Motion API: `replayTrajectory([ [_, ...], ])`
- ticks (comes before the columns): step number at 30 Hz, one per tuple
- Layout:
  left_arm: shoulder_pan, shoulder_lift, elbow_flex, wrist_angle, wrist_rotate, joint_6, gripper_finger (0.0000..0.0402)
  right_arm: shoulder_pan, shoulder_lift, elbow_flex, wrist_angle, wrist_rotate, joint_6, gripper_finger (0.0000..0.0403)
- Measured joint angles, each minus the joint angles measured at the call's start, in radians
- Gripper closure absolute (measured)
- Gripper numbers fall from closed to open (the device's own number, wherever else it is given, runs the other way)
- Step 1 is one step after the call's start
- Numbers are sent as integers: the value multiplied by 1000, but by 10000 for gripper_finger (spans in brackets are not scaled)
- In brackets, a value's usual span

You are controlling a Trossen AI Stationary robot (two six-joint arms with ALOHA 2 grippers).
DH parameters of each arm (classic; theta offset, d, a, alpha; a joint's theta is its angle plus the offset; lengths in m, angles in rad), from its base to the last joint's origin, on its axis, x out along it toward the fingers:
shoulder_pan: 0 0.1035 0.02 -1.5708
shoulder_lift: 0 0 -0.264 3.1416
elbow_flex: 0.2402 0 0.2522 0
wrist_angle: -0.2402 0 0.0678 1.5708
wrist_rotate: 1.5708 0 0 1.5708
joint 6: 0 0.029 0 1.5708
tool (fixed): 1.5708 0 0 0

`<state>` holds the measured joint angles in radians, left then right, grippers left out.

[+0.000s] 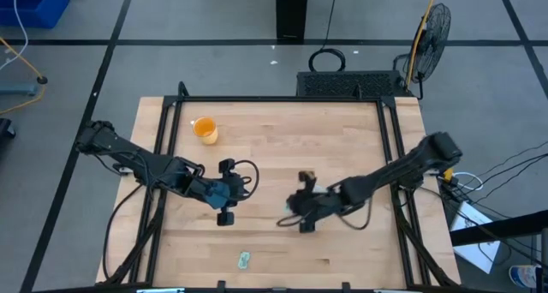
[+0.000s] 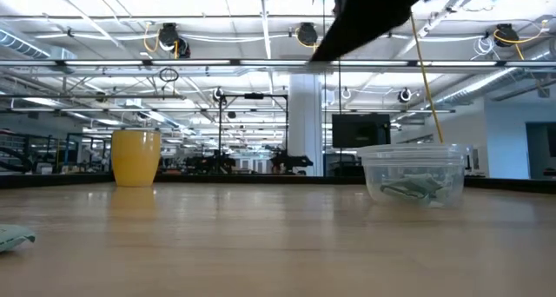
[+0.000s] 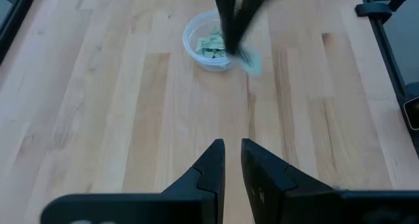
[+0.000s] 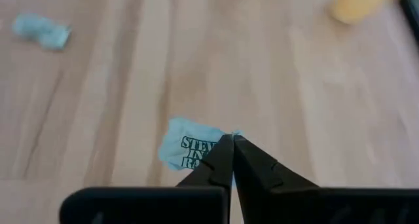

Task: Pick and place Stevia / Truvia into bins
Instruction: Put the stevia packet into the transparent container

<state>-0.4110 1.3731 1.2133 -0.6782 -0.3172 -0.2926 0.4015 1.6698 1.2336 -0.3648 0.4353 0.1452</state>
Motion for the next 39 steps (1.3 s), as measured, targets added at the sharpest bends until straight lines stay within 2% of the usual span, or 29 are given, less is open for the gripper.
replayTrajectory([
  [6,0,0,0,0,-9,-4,344,-6,-119,-60,-197,59,200,402],
  [10,0,0,0,0,-53,-4,344,-8,-145,-172,-220,17,306,402],
  [16,0,0,0,-1,-58,-1,344,-8,-145,-281,-168,-122,284,390],
  [22,-24,0,0,-13,-26,-62,344,-12,-144,-326,-71,-96,261,369],
  [25,-62,0,0,-35,12,-83,344,-11,-143,-327,-64,-98,213,352],
  [32,-179,34,-4,-28,10,-217,344,-16,-143,-327,-49,-91,202,312],
  [39,-278,146,-142,220,42,-254,344,-16,-143,-327,105,-95,201,303],
])
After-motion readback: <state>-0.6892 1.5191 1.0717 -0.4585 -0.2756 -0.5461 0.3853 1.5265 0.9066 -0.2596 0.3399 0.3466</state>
